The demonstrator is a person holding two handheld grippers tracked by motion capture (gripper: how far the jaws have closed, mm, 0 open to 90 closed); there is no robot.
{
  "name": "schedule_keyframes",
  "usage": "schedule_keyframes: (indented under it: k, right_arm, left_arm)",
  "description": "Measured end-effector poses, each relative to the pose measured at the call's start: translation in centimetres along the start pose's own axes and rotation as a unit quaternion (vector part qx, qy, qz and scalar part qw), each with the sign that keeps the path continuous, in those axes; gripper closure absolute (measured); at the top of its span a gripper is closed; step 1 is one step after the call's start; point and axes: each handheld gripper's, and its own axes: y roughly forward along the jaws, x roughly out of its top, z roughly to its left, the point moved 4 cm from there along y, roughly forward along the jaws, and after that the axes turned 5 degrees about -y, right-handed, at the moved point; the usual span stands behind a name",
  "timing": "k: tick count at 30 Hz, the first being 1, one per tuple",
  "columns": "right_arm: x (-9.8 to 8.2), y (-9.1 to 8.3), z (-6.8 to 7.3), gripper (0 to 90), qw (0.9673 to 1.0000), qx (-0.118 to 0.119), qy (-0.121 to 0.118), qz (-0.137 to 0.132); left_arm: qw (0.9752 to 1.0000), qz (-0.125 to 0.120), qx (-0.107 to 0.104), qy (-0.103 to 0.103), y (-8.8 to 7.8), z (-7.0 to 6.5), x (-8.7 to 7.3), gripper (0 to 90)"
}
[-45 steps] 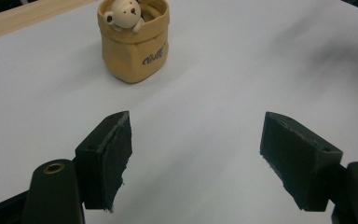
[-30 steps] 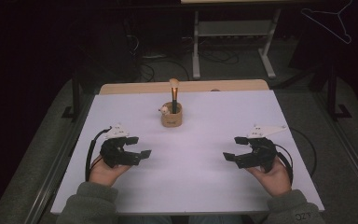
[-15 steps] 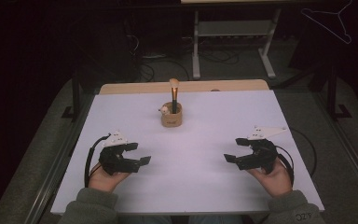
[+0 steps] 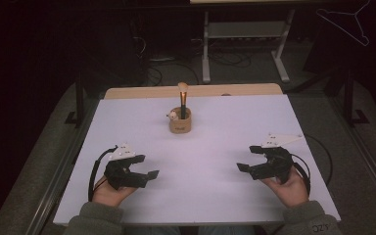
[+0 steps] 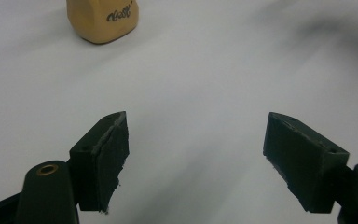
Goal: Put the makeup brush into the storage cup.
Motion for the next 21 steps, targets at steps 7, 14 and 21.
schedule_keyframes:
  k: [7,14,21]
  right_arm:
    - [-0.5,-0.1,0.0,16.8,1.0,-0.002,-0.001,0.003]
    - [-0.9,-0.3,0.0,16.3,1.0,-0.002,0.001,0.006]
    - [-1.3,-0.1,0.0,16.1,0.9999,0.001,0.002,0.012]
  left_arm:
    - [1.0,0.005,-0.002,-0.002,0.2,-0.2,-0.6,21.7]
    - [1.0,0.001,0.004,0.0,0.1,0.1,-0.7,21.7]
    - [1.0,0.001,0.001,0.0,0.2,0.4,-0.8,21.7]
